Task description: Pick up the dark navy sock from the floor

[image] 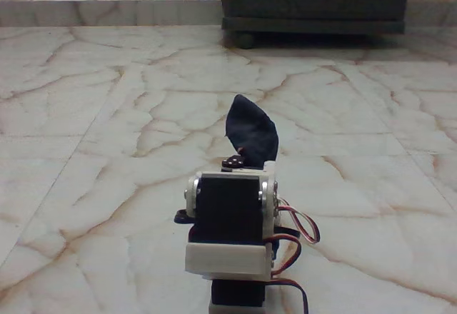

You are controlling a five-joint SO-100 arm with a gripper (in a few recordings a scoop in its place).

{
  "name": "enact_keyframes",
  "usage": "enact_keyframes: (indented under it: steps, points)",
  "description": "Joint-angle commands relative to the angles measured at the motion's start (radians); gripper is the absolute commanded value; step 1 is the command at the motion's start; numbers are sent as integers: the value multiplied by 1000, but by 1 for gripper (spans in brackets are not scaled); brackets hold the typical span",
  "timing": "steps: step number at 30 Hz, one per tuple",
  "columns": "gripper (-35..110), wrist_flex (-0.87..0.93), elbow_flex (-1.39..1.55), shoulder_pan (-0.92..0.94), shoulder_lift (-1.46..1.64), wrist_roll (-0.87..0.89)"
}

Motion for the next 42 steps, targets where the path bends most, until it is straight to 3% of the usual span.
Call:
enact_keyframes:
  steps: [1, 42]
  points:
    - [0, 9, -3, 11, 34, -5]
    - [0, -91, -2, -12, 29, 55]
